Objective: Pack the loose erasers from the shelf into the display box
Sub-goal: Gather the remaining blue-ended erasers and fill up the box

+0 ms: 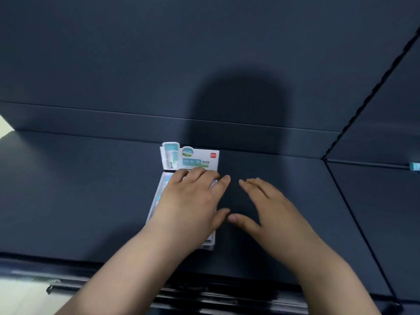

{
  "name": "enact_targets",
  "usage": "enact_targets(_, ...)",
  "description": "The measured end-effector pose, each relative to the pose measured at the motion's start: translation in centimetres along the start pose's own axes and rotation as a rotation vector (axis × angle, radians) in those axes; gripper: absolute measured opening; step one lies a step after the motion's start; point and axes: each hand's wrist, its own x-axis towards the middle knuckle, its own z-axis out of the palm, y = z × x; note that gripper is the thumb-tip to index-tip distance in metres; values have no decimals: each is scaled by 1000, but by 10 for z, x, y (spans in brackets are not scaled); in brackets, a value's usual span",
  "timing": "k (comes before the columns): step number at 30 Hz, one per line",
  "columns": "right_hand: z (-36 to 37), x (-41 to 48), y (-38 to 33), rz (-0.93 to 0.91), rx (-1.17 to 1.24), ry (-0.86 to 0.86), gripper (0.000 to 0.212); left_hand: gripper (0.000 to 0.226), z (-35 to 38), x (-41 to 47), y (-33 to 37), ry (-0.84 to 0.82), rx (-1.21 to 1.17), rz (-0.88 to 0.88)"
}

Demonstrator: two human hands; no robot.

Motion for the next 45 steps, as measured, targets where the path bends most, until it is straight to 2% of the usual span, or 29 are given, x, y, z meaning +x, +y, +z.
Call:
enact_targets(2, -10, -12, 24, -14, 19, -24, 79, 63, 2, 9, 28, -42, -7, -9)
enact_targets(12, -99, -86, 192, 18, -100, -34, 82, 68, 24, 82, 203, 43, -20, -35)
enact_targets(17, -120, -106, 250, 43, -128, -30, 79, 65, 31, 109, 262, 39, -49, -29)
enact_targets(27, -125, -112, 290, 135, -188, -8, 73, 59, 53, 143, 278, -53, -88, 133)
enact_targets(36, -140, -111, 337, 250, -179, -14, 69, 58, 73, 188, 301, -57, -99, 247)
enact_targets(40, -146, -104, 383, 286, -148, -10, 66, 58, 86, 212, 325, -118, -164, 217)
enact_targets(45, -151, -81, 456, 364, 21, 17, 55, 53, 112, 257, 361, -139, -366, 75)
